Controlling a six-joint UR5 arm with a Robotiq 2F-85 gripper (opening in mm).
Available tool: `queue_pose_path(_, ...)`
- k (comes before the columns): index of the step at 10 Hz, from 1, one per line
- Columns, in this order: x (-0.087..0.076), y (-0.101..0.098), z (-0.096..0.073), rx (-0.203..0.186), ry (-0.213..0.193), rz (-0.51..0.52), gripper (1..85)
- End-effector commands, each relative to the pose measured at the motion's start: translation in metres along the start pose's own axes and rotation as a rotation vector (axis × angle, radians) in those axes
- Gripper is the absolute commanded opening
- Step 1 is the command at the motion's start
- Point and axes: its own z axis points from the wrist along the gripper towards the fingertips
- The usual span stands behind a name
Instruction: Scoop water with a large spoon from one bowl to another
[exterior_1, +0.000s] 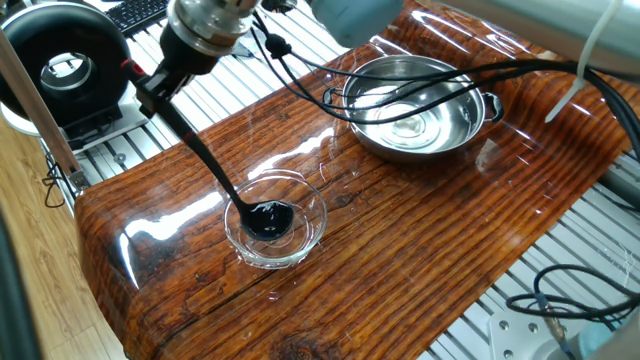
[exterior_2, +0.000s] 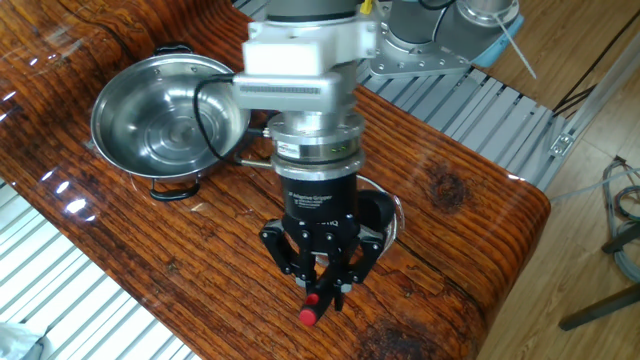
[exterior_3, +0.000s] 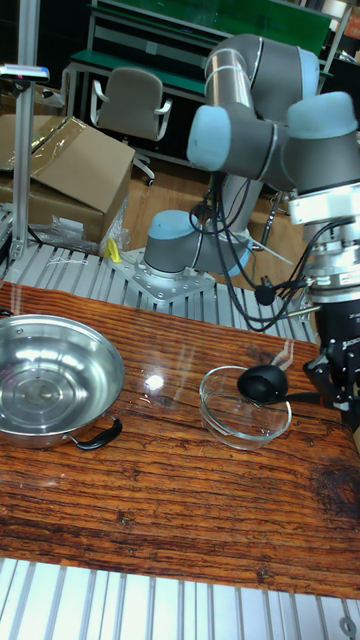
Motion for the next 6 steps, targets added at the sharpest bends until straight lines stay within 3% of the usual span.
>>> queue_pose_path(1, 0.004, 0.0005, -0.0025, -0.094, -0.008, 0.02, 1.0)
queue_pose_path(6, 0.008, 0.0044, -0.0068, -0.172, -0.016, 0.052, 1.0)
